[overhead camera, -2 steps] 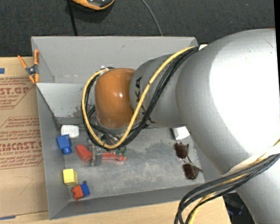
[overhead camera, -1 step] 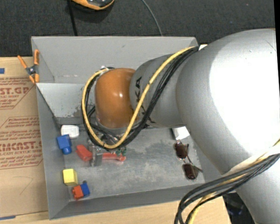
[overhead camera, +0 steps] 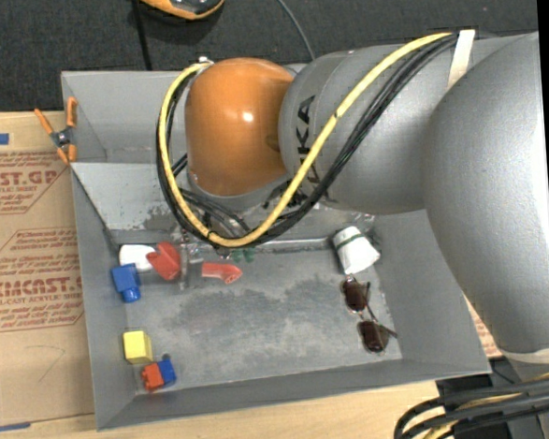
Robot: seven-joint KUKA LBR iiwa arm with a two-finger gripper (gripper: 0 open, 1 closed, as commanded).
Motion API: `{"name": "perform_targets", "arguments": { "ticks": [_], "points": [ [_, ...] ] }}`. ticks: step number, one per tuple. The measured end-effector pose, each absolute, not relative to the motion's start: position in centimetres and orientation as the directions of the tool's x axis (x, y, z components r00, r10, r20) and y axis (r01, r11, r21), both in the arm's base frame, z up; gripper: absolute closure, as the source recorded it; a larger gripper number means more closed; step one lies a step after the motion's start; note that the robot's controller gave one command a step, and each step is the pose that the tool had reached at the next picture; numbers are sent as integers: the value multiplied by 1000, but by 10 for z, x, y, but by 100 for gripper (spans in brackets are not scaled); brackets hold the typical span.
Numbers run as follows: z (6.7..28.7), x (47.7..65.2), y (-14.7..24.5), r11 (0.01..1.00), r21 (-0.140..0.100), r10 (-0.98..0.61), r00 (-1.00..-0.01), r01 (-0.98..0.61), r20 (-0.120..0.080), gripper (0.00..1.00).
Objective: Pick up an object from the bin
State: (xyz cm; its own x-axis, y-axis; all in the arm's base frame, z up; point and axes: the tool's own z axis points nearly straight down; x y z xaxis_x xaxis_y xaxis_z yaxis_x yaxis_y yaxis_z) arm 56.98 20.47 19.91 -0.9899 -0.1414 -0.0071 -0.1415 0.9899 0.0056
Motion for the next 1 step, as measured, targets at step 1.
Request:
{"name": "perform_targets", "arguments": {
  "ticks": [1],
  "points": [
    [199, 570, 205, 990, 6, -141, -990, -141, -7, 100]
  ]
}}
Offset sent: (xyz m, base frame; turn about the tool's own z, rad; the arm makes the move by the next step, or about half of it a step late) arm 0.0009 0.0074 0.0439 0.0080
